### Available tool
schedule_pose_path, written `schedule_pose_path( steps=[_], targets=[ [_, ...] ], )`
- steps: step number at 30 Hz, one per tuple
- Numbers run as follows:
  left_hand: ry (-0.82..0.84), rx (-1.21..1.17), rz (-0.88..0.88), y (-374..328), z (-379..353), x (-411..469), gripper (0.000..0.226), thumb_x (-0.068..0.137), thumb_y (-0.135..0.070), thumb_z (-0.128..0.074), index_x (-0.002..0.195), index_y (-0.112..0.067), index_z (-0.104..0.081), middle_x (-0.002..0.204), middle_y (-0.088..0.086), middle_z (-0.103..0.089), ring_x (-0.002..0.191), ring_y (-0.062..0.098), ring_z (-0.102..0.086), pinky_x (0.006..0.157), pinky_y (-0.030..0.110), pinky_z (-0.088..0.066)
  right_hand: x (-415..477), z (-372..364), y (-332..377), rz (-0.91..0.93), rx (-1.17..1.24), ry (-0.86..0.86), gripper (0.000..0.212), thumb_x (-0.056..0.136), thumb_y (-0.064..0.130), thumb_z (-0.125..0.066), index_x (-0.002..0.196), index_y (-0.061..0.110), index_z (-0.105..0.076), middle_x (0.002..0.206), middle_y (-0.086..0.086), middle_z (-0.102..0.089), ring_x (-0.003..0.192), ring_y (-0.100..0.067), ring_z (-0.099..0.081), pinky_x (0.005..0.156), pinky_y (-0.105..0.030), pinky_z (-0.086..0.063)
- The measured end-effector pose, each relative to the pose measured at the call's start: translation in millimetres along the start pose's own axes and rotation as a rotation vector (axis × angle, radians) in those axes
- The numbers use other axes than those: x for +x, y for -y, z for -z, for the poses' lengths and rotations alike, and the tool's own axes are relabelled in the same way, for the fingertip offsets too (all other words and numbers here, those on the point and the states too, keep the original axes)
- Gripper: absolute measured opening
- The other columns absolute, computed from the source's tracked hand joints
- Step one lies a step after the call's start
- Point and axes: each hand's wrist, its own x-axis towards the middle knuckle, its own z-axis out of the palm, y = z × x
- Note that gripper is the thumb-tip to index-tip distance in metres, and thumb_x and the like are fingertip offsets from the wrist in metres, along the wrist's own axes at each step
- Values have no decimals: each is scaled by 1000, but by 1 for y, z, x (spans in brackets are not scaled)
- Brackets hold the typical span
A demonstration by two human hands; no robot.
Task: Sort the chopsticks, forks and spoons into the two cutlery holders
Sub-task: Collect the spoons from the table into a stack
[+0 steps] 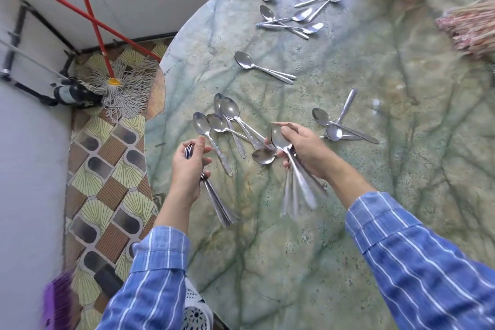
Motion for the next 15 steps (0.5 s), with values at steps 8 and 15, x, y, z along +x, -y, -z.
schedule_pose_path(
  steps=[8,15],
  targets=[
    [-38,198,-62,-9,1,40,19,90,-35,-65,86,-20,-54,76,-3,-48,56,10,-43,37,17,-33,8,6,0,-21,-278,-81,24,91,46,-59,106,27,-57,80,7,-53,53,-2,-39,44,-17,-33],
    [-119,517,-148,-3,-21,67,34,74,-51,-75,85,-23,-60,76,-7,-59,73,26,-61,69,32,-52,26,-2,-20,12,-1133,62,50,78,49,-74,125,45,-58,119,10,-66,106,-12,-60,92,-33,-50]
  ],
)
